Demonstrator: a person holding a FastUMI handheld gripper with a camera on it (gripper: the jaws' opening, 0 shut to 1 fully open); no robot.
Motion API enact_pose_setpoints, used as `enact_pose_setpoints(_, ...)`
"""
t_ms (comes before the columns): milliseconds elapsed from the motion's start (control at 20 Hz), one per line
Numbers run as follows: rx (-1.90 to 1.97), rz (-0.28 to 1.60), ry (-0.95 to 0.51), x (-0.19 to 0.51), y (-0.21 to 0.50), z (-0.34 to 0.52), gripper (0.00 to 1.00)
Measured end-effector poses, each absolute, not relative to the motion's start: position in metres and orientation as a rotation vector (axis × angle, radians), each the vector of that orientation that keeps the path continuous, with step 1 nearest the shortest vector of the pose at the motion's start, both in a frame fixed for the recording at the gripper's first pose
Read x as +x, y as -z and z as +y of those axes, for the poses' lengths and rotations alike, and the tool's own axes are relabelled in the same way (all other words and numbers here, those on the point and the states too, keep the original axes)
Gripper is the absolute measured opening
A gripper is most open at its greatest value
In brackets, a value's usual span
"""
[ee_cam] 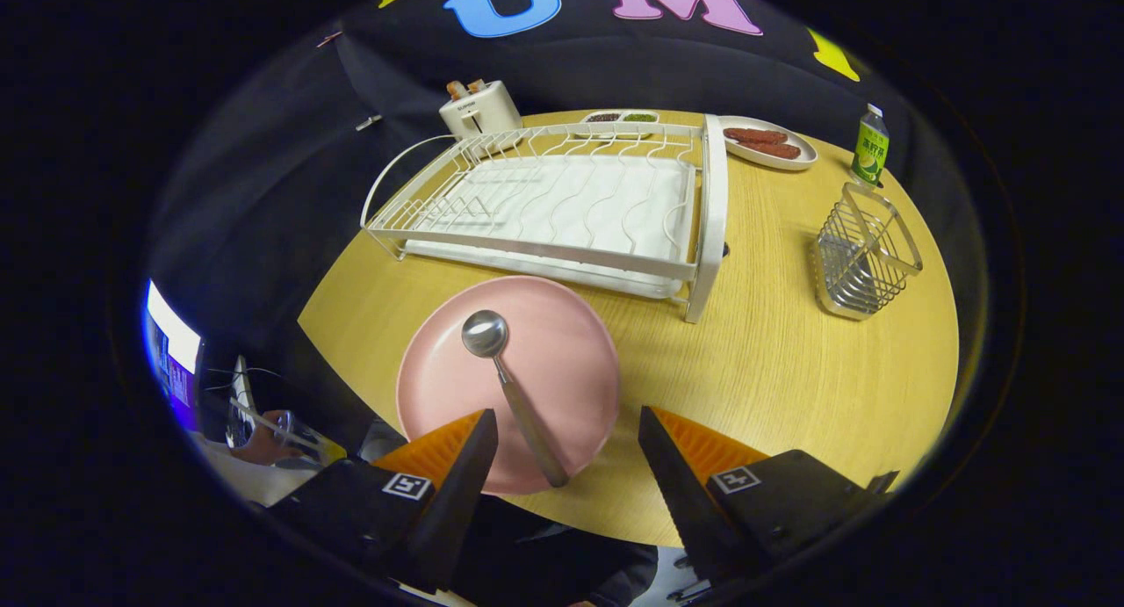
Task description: Take the plate from the dish rack, then take the spoon from the basket and place it into the plate.
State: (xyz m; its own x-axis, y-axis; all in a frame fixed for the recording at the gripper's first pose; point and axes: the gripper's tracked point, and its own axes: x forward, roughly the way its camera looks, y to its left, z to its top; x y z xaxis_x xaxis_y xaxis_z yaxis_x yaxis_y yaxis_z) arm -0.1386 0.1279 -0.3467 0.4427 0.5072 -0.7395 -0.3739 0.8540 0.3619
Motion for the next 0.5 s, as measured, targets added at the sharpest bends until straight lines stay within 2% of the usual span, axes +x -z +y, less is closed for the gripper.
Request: enact_pose_setpoints(500,0.093,0.592,-0.441,-0.057,0.196,0.088,0.99)
